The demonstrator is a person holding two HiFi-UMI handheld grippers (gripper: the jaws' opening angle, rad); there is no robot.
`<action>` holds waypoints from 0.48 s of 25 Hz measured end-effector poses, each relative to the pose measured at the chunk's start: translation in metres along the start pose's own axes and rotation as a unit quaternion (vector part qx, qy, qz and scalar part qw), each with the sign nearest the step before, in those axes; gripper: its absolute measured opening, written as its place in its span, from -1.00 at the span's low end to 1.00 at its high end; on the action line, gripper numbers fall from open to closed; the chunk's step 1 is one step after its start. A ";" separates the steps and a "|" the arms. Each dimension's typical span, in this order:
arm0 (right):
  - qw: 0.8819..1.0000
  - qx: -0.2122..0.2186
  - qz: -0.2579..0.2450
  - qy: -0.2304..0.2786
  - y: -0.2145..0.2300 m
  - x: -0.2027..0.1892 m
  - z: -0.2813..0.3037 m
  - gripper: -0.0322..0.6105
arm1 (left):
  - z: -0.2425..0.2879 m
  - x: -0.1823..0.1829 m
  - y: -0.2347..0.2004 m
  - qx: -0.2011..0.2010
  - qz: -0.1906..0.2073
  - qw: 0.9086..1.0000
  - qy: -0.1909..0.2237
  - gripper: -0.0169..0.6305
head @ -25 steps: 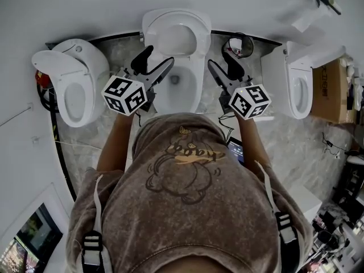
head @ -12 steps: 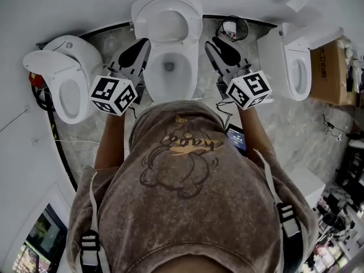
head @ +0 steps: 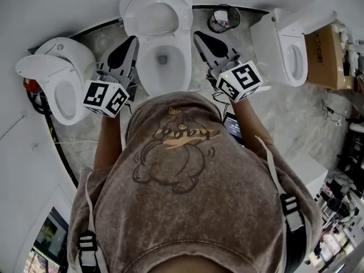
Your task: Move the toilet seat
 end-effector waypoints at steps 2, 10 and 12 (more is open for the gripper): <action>1.000 -0.012 -0.003 0.004 -0.002 -0.007 -0.003 -0.90 | -0.001 -0.005 0.001 0.004 0.002 1.000 0.001 -0.92; 0.999 -0.054 -0.003 0.008 0.002 -0.027 -0.009 -0.90 | -0.008 -0.030 -0.009 0.036 0.002 0.999 -0.006 -0.92; 0.998 -0.061 -0.001 0.004 0.003 -0.032 -0.010 -0.90 | -0.008 -0.036 -0.009 0.040 0.002 0.999 -0.010 -0.92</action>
Point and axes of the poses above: the fingertips, and each gripper's own axes: z forward along the fingers, y to its right, x out of its top, the point moved 10 cm from there along -z, backward along the fingers, and after that the axes turned 1 degree about -y, right-handed, at the moved point
